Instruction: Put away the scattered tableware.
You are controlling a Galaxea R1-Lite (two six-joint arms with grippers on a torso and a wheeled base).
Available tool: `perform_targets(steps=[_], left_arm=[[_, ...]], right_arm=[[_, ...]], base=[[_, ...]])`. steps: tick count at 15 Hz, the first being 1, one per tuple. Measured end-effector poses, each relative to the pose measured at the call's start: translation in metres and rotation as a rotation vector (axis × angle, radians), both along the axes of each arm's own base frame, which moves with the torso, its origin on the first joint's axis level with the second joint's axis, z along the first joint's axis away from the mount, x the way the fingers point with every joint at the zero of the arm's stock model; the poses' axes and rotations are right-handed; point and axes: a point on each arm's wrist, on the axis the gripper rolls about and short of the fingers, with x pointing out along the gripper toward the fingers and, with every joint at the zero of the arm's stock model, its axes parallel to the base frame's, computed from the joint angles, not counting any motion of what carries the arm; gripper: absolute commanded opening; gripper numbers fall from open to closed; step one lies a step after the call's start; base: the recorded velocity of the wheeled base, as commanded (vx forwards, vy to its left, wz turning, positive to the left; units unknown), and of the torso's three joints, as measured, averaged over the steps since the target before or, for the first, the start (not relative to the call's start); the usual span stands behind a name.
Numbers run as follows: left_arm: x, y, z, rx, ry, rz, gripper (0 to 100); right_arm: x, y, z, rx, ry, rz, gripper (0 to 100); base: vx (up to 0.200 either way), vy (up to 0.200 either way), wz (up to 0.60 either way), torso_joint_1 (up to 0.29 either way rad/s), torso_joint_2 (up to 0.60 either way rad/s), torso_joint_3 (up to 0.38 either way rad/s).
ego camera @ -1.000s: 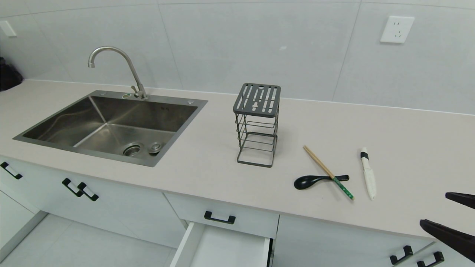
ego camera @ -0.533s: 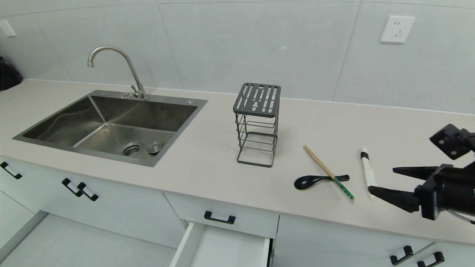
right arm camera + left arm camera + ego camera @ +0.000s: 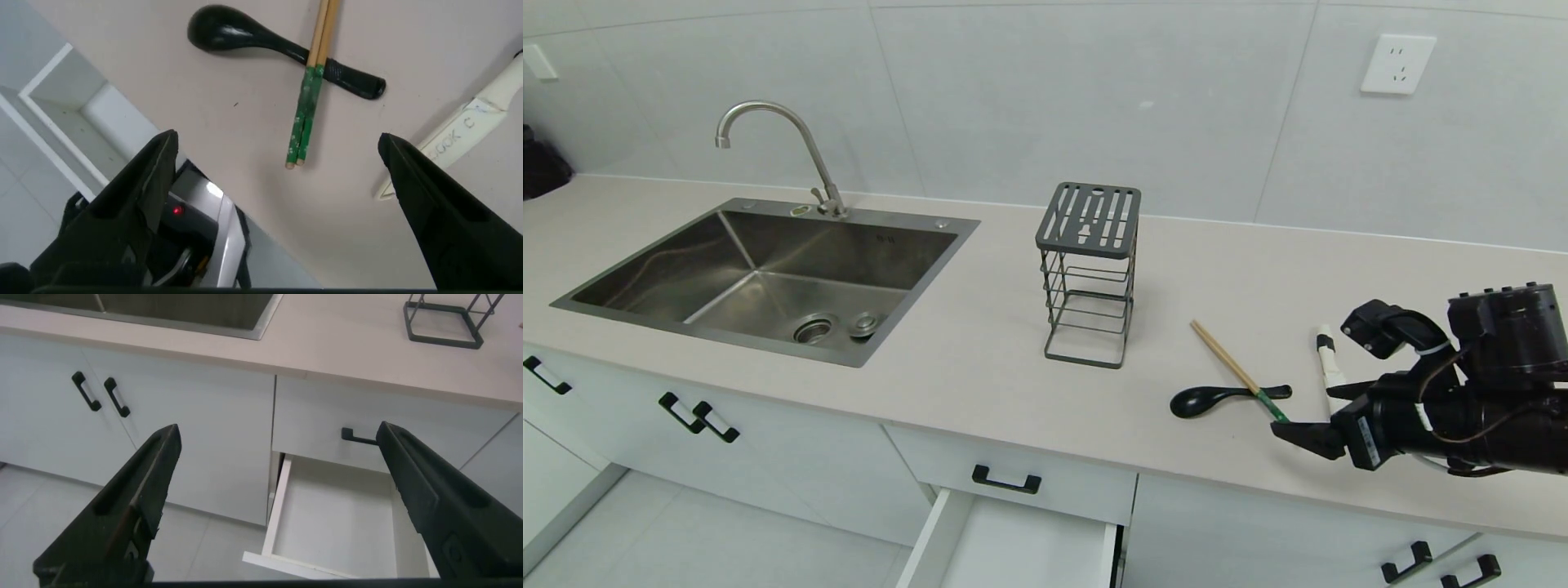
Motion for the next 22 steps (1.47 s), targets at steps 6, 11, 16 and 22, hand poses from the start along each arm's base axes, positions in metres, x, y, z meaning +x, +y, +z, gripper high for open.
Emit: perform_targets(steps=[6, 11, 16, 22], left_arm=[[0.0, 0.0, 0.0, 0.0, 0.0, 0.0, 100], [0.0, 0.0, 0.0, 0.0, 0.0, 0.0, 100], [0.0, 0.0, 0.0, 0.0, 0.0, 0.0, 100], [0.0, 0.0, 0.0, 0.0, 0.0, 0.0, 100]], right_arm=[[0.018, 0.004, -0.012, -0.013, 0.016, -0.077, 100], [0.029, 0.015, -0.036, -0.04, 0.09, -0.05, 100], [0.045, 0.029, -0.047, -0.038, 0.077, -0.019, 100], [0.054, 0.033, -0.055, -0.04, 0.05, -0.013, 100]], base=[[0.0, 0.0, 0.0, 0.0, 0.0, 0.0], [0.0, 0.0, 0.0, 0.0, 0.0, 0.0], [0.0, 0.0, 0.0, 0.0, 0.0, 0.0], [0.0, 0.0, 0.0, 0.0, 0.0, 0.0]])
